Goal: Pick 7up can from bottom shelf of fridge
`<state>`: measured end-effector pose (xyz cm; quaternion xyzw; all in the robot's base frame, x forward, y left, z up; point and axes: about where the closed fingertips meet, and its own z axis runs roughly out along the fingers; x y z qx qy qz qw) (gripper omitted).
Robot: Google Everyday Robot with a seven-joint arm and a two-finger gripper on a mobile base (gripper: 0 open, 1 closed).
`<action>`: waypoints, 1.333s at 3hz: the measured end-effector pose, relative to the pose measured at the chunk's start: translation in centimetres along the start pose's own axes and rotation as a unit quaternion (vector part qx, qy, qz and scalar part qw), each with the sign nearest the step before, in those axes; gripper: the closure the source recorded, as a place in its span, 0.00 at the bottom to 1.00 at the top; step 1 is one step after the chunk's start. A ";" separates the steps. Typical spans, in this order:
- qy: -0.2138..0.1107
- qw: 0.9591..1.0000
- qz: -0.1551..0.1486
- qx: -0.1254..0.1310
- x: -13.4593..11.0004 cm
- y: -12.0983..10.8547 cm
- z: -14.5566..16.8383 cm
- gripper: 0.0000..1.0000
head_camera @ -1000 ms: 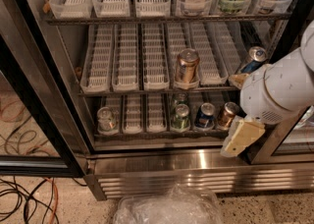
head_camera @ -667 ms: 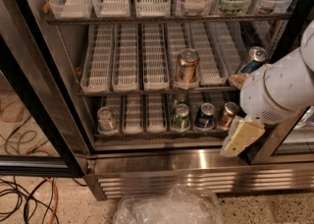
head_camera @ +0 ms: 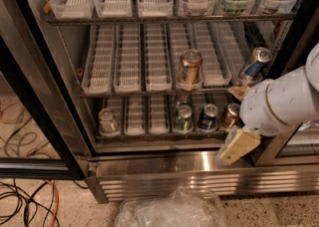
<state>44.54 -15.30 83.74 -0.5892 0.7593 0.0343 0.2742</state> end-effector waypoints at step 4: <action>-0.121 0.987 0.100 0.033 -3.4 4.5 13.1 0.00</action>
Offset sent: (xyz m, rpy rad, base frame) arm 0.0145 0.0638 -0.0818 0.3181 -0.0441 -0.0829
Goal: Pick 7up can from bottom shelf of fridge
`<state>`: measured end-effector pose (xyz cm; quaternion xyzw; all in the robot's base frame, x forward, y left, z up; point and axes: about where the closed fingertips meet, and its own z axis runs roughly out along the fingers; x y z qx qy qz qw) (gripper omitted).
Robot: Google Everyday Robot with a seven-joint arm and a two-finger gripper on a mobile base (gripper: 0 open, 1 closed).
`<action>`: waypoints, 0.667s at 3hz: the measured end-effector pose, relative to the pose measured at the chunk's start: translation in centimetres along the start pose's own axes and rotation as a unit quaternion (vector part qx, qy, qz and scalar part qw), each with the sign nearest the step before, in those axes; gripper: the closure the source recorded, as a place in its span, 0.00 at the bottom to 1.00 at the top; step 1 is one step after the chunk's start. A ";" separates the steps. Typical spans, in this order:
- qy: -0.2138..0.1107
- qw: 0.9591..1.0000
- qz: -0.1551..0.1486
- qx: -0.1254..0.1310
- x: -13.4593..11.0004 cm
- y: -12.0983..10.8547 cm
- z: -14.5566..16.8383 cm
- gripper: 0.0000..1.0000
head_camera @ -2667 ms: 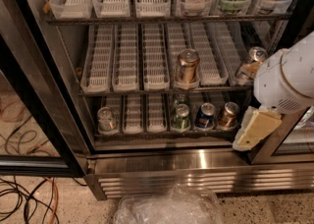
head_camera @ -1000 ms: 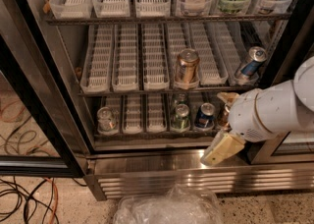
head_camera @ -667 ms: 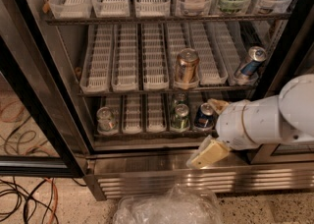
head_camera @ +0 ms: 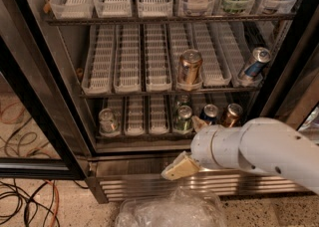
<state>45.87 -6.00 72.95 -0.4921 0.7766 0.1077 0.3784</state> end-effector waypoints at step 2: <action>-0.023 0.998 0.047 0.045 0.8 -0.7 3.5 0.00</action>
Offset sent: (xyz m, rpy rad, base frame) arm 0.0092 0.0119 -0.0272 0.0519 0.0033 -0.0762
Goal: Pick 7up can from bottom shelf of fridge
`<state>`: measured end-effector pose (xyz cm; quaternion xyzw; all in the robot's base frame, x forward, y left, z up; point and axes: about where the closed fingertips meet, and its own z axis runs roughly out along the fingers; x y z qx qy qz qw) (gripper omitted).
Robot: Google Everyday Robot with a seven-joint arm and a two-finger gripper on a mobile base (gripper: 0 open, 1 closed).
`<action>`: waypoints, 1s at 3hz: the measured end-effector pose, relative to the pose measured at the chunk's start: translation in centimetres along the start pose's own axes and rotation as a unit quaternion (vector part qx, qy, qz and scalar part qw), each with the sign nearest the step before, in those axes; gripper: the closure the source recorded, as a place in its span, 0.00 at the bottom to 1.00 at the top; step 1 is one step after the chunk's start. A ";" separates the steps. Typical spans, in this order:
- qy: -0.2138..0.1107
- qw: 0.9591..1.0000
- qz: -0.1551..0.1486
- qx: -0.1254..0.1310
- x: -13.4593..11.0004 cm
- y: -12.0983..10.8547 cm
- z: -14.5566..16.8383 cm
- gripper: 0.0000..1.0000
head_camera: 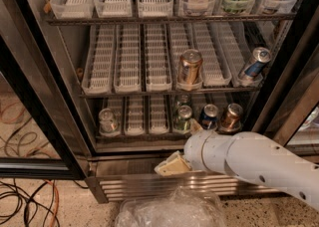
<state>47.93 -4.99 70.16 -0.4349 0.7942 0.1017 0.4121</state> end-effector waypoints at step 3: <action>-0.076 0.997 -0.015 0.024 1.5 1.0 4.3 0.00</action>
Offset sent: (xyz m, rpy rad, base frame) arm 0.0107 0.0273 -0.0464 0.1062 -0.1487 0.0479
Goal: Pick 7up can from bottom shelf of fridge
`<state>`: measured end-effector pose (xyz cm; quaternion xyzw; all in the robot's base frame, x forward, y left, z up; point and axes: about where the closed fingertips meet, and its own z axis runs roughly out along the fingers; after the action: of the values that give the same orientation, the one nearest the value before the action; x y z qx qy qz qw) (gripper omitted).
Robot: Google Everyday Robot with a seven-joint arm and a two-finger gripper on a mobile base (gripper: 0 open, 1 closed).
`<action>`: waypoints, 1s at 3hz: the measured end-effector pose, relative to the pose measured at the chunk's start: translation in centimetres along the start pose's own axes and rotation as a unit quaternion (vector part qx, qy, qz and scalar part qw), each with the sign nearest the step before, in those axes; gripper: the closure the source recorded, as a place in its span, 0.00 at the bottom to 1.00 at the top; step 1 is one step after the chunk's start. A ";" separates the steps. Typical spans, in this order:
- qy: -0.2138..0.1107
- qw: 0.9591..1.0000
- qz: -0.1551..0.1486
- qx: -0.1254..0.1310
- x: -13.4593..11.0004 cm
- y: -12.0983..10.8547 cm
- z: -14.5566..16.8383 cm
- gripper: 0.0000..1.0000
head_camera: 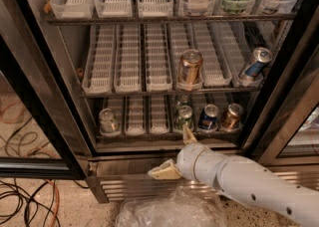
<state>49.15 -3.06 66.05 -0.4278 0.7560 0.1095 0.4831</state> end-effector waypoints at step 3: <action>-0.103 0.994 0.019 -0.017 0.6 5.3 7.7 0.00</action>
Offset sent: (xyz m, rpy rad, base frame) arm 0.0100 0.0783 -0.0605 0.1968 -0.1152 0.0657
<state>49.90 4.30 60.32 -0.4082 0.7080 0.1748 0.5492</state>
